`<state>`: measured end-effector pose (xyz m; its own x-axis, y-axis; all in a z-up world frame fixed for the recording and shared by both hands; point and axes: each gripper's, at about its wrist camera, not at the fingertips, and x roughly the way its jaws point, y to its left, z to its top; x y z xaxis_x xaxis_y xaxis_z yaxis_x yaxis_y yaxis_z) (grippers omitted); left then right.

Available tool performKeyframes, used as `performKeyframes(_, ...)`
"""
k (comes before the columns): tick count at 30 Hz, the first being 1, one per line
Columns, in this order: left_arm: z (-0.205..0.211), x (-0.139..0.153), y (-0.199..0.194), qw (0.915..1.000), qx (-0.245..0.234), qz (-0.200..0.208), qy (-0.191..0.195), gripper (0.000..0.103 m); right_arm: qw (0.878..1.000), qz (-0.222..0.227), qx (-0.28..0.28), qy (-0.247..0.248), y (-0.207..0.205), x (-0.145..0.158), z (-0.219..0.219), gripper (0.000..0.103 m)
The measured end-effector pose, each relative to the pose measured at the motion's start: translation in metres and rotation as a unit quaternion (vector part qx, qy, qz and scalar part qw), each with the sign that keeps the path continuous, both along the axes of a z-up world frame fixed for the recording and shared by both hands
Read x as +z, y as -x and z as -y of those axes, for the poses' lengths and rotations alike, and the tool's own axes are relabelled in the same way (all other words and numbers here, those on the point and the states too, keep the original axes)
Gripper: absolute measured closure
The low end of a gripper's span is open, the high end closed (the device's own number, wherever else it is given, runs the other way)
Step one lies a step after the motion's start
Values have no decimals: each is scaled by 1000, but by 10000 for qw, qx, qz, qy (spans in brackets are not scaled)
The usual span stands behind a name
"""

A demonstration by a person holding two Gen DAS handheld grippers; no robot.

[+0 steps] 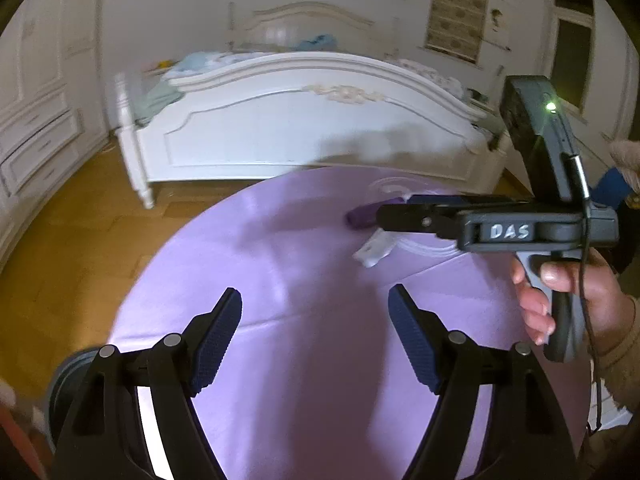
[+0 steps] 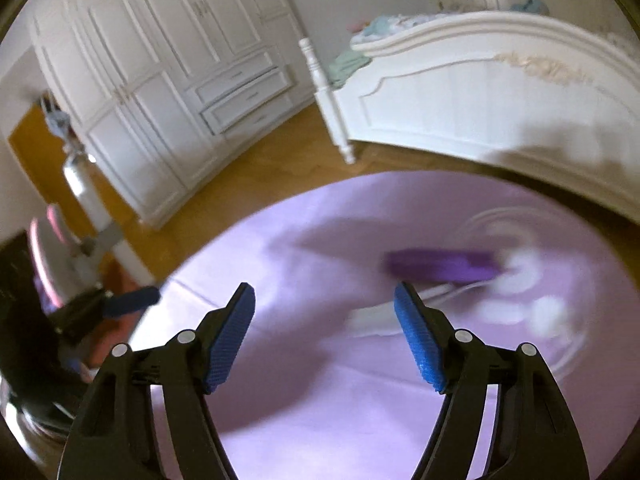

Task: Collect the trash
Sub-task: 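Grasp the white bottle with the left tool while the right tool grasps the purple tube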

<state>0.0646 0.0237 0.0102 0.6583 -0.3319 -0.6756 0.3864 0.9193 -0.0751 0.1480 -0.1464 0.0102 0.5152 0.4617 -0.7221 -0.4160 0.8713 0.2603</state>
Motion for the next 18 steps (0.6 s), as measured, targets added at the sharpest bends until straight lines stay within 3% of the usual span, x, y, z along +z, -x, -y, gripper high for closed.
performKeyframes(8,51,-20,-32,9983,-433,-146,-371,27,9918,384,571,1080,-31,-18,17,34)
performKeyframes(11,62,-31,-42,9969,-537,-267,-501,27,9851,361,906,1418,-40,-27,10,34)
performKeyframes(14,71,-40,-52,9957,-601,-339,-622,28,9770,354,1167,1751,-51,-38,1,41)
performKeyframes(18,79,-47,-63,9944,-672,-412,-698,28,9727,239,1334,1884,-68,-44,-1,44)
